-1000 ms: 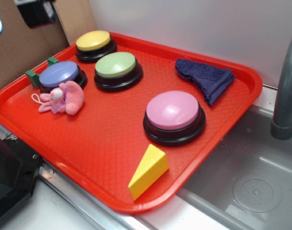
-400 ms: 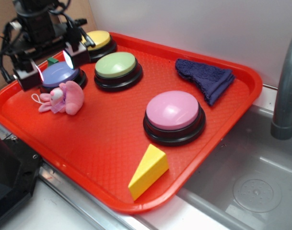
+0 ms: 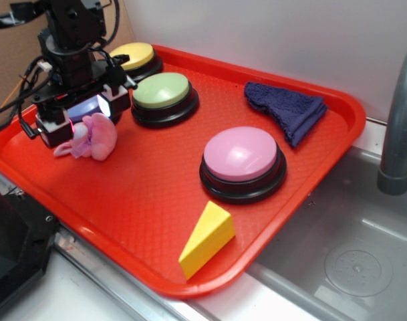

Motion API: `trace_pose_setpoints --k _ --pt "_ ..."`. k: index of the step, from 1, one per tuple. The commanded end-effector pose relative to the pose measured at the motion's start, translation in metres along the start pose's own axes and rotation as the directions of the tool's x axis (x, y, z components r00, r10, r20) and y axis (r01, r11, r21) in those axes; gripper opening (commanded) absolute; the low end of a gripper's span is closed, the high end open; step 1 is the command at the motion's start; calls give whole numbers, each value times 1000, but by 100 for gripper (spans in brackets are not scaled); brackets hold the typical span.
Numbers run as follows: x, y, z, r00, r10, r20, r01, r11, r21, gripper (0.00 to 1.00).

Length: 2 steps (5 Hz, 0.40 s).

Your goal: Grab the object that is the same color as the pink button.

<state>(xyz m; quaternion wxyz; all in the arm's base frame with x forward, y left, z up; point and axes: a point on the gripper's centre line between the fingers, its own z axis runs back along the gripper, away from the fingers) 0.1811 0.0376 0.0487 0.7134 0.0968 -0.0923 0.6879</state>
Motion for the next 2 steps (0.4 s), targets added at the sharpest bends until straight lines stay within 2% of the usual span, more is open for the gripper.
trace_pose_setpoints --k 1,2 --pt "-7 6 -14 1000 -7 0 7 999 -49 100" --pt "-11 12 -16 1000 16 -23 -18 997 -81 100"
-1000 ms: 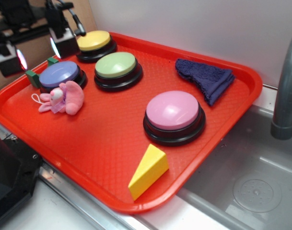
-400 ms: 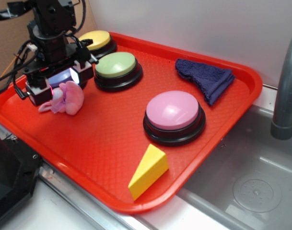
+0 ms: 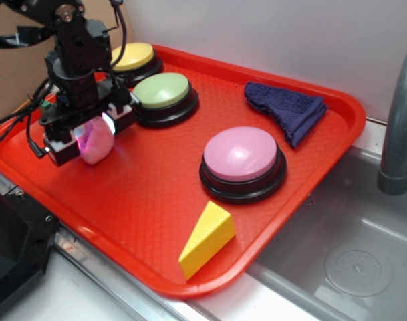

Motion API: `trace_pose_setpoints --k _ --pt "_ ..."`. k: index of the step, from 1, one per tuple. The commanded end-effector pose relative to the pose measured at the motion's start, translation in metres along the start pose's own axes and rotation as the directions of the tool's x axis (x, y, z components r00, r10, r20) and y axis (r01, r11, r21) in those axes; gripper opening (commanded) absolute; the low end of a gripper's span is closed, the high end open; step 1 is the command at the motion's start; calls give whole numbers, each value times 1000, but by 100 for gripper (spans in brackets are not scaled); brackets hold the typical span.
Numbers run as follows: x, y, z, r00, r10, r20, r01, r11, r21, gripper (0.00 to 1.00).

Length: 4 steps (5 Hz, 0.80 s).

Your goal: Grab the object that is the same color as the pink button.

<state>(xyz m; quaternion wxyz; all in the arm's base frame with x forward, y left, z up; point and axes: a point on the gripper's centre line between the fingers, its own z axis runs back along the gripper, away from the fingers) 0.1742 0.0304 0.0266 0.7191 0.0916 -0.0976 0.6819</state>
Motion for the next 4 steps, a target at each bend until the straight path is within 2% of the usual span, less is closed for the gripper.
trace_pose_setpoints --k 1,2,3,4 --pt "-3 7 3 1000 14 -3 -14 997 -76 0" --pt "-2 6 2 1000 0 1 0 996 -84 0" --pt "2 1 5 997 -79 16 81 992 -101 0" --pt "8 -6 27 949 -315 -18 312 945 -95 0"
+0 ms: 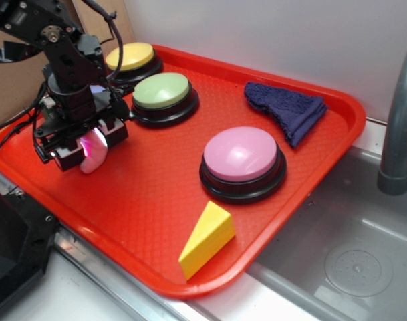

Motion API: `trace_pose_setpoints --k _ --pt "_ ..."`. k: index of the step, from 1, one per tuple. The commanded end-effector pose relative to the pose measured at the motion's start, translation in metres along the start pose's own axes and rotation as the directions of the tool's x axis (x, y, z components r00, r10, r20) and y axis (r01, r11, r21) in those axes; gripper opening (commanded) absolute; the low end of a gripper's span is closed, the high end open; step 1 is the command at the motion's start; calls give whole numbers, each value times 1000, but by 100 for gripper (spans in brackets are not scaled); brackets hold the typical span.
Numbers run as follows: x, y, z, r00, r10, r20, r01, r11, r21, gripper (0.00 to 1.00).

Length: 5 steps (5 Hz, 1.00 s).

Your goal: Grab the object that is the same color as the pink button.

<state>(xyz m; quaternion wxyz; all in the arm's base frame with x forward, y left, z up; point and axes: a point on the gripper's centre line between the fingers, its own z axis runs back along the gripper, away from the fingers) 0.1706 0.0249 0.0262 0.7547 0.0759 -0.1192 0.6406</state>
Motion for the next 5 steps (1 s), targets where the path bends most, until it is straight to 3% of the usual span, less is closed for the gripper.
trace_pose_setpoints --k 1,2,3,4,5 --pt "20 -21 67 884 -458 -97 457 889 -37 0" --pt "22 -27 98 735 -659 -162 640 752 -155 0" --pt "25 -35 132 527 -819 -225 761 573 -304 0" --pt "25 -37 159 319 -937 -143 842 350 -411 0" --pt "20 -35 168 303 -952 -49 866 296 -403 0"
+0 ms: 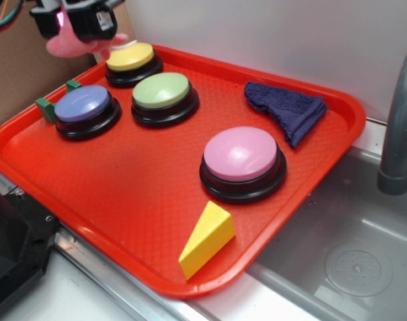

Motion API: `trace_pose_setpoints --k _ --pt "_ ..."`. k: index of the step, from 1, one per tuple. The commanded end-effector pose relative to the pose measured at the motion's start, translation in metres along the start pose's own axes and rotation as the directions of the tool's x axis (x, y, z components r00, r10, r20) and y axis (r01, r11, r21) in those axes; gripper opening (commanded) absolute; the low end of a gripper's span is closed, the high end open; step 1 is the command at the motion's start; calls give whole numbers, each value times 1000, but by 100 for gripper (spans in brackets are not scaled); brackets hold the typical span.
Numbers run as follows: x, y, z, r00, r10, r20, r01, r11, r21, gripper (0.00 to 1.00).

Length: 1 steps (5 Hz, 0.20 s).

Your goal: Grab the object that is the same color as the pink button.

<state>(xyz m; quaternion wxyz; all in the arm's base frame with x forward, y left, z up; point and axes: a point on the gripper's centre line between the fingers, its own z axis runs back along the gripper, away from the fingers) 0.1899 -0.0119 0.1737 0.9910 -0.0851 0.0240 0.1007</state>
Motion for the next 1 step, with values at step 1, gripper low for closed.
trace_pose_setpoints --k 1 --pt "6 3 16 986 -108 128 101 993 64 0"
